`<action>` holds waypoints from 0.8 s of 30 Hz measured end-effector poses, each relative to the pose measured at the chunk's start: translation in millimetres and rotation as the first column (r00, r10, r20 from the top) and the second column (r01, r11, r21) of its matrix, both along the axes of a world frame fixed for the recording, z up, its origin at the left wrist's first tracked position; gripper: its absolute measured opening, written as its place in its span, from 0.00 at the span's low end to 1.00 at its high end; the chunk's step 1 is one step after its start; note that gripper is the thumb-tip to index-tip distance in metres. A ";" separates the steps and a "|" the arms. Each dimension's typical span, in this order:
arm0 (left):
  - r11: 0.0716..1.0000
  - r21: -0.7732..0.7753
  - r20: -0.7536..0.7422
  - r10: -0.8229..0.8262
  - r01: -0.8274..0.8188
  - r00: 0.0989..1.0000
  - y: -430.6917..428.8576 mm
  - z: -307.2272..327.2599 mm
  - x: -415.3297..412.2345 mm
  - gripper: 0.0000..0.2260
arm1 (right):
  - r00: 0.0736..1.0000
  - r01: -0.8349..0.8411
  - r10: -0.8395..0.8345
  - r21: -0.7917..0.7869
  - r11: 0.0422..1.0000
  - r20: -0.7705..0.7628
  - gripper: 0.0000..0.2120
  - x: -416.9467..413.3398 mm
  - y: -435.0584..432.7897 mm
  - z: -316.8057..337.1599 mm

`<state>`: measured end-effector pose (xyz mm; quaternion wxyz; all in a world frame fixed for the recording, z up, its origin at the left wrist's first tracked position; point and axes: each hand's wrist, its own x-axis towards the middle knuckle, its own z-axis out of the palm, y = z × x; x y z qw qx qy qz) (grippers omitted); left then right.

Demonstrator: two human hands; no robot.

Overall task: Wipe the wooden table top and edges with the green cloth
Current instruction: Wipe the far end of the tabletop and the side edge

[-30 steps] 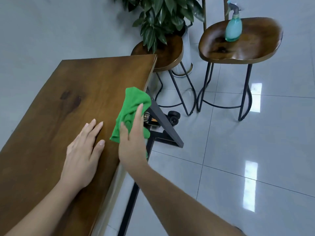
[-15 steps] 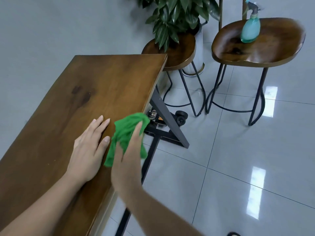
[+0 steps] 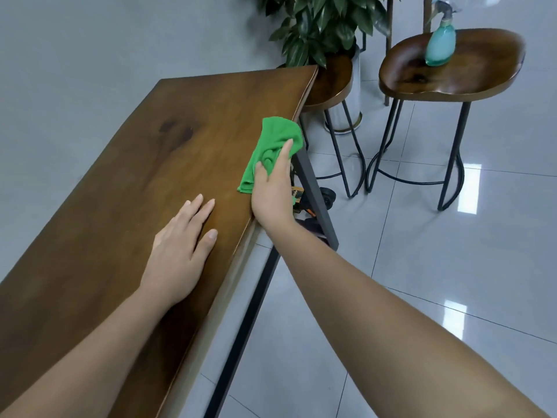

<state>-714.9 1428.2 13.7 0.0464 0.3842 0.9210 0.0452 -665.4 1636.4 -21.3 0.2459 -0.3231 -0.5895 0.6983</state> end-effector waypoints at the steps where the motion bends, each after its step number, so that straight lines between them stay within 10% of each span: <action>1: 1.000 0.000 0.002 -0.003 0.003 1.000 -17.4 0.2 8.8 0.29 | 1.000 0.000 0.000 -0.001 1.000 -0.005 0.37 11.8 -22.7 -0.1; 17: 0.999 0.008 -0.003 -0.045 0.045 0.999 -261.9 0.8 109.3 0.30 | 0.997 -0.044 0.038 -0.086 0.995 -0.070 0.35 196.5 -405.2 -10.7; 24: 0.999 0.033 -0.020 -0.040 0.041 0.999 -262.9 -0.2 111.8 0.29 | 0.998 -0.047 0.044 -0.058 0.997 -0.051 0.37 203.7 -420.9 -8.1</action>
